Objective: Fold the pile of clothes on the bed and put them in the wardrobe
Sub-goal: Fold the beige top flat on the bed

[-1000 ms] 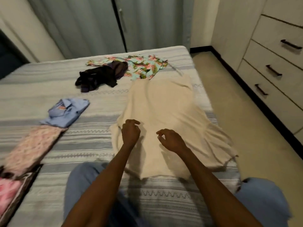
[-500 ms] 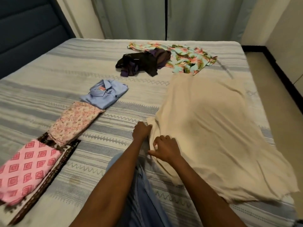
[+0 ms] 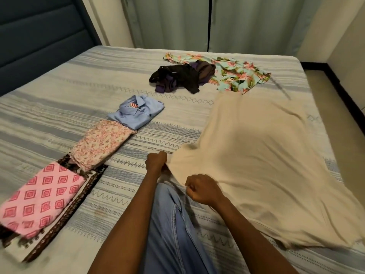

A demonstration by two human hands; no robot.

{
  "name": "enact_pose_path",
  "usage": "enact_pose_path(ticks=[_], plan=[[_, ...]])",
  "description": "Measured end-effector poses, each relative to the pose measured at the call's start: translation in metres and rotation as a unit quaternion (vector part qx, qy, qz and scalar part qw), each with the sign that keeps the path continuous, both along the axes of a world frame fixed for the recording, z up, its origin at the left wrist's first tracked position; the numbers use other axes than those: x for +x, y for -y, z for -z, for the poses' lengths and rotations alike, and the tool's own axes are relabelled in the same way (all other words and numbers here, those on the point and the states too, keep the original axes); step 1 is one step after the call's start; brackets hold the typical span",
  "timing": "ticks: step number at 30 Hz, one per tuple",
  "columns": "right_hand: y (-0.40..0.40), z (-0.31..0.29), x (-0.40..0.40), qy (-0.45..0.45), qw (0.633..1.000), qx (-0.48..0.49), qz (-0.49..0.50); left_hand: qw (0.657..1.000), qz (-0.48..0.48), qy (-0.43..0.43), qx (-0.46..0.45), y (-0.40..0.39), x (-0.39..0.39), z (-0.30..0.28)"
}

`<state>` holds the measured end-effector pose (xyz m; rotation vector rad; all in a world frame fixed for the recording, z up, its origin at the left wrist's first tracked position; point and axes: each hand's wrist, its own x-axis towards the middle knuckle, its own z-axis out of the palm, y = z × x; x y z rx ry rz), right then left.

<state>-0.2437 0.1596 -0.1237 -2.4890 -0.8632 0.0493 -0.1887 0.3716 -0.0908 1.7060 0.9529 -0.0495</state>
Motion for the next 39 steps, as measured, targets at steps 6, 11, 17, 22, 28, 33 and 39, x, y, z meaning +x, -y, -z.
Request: enact_pose_path(ticks=[6,11,17,22,28,33,39], plan=[[-0.005,-0.012,0.004,-0.096,0.991,-0.093,-0.032,0.975,0.146,-0.078,-0.151,-0.017,-0.021,0.004],[-0.005,-0.014,0.003,-0.112,0.987,-0.11,-0.038,0.973,0.209,-0.077,0.066,-0.015,-0.004,0.013],[0.002,-0.015,0.015,-0.187,0.981,-0.054,-0.022,0.987,0.051,0.037,0.149,-0.017,-0.016,-0.001],[0.005,-0.012,0.028,-0.225,0.972,0.031,0.063,0.976,0.13,-0.059,0.167,-0.013,-0.021,0.003],[0.035,-0.011,0.051,-0.158,0.969,0.058,0.179,0.877,0.254,0.056,0.403,0.013,-0.007,-0.007],[0.073,-0.022,0.093,-0.108,0.972,0.045,0.202,0.845,0.363,0.162,0.357,0.055,0.018,-0.01],[0.122,-0.039,0.173,-0.14,0.968,-0.031,0.205,0.89,0.337,0.167,0.259,0.106,0.073,-0.015]])
